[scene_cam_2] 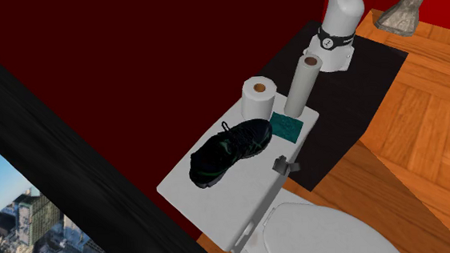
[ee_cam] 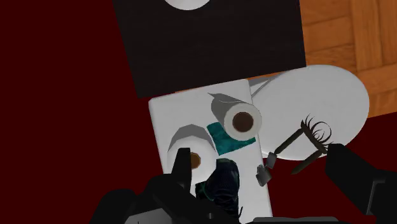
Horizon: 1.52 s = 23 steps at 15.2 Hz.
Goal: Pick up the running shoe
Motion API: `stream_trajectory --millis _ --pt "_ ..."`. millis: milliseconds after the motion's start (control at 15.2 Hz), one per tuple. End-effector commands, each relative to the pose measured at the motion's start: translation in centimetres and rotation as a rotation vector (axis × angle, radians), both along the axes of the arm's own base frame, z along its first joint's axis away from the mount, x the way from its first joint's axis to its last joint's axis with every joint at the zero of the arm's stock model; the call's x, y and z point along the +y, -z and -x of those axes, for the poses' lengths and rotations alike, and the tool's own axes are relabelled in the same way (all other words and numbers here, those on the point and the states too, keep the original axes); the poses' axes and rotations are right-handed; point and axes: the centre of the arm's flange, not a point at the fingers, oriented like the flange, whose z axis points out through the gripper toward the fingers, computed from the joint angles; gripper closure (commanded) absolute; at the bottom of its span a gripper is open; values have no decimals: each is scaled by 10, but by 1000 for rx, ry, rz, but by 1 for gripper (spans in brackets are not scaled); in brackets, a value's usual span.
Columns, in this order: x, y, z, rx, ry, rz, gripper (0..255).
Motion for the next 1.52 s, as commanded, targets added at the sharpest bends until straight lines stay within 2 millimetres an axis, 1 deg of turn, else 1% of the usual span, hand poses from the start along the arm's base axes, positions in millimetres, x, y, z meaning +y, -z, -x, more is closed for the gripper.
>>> stream_trajectory --millis 0,396,726,1122,1452 --pt "0 0 0 0 0 0 0" --pt "-25 56 -42 -54 -130 -7 0" --pt "-41 101 -82 -99 -238 -13 0" --pt "-53 153 -134 -152 -367 -20 0" --pt "-58 194 -180 -197 -475 -26 0"
